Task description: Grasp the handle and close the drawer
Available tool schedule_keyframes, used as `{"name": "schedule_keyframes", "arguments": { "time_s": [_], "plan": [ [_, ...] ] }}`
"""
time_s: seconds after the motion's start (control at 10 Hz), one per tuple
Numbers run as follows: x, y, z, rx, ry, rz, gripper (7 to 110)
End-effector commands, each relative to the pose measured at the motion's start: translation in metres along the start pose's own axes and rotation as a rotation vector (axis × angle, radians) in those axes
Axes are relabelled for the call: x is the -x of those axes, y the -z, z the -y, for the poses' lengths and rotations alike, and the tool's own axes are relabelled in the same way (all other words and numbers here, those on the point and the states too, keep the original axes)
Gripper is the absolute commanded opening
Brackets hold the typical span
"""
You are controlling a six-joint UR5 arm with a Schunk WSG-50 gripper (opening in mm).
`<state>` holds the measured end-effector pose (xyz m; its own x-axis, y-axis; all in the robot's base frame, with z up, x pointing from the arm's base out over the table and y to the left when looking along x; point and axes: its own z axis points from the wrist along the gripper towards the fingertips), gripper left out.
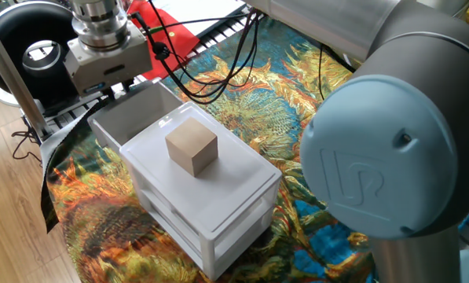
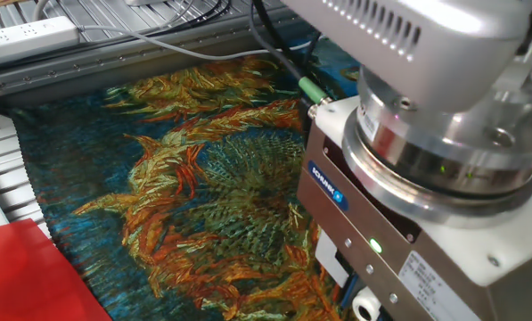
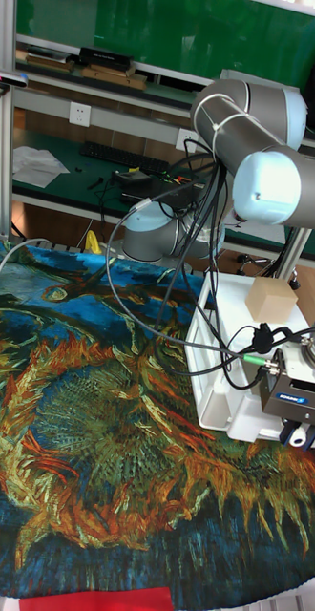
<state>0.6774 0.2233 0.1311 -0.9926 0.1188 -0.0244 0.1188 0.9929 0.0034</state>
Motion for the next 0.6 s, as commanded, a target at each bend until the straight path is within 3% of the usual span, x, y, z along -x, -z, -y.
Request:
{"name": "schedule_keyframes", "arguments": {
  "time_s": [0.0,0.5],
  "plan": [
    [-0.006,-0.012,0.005,0.000,0.005,-0.001,7],
    [-0.017,-0.013,0.003,-0.007,0.003,-0.028,7]
  ]
}}
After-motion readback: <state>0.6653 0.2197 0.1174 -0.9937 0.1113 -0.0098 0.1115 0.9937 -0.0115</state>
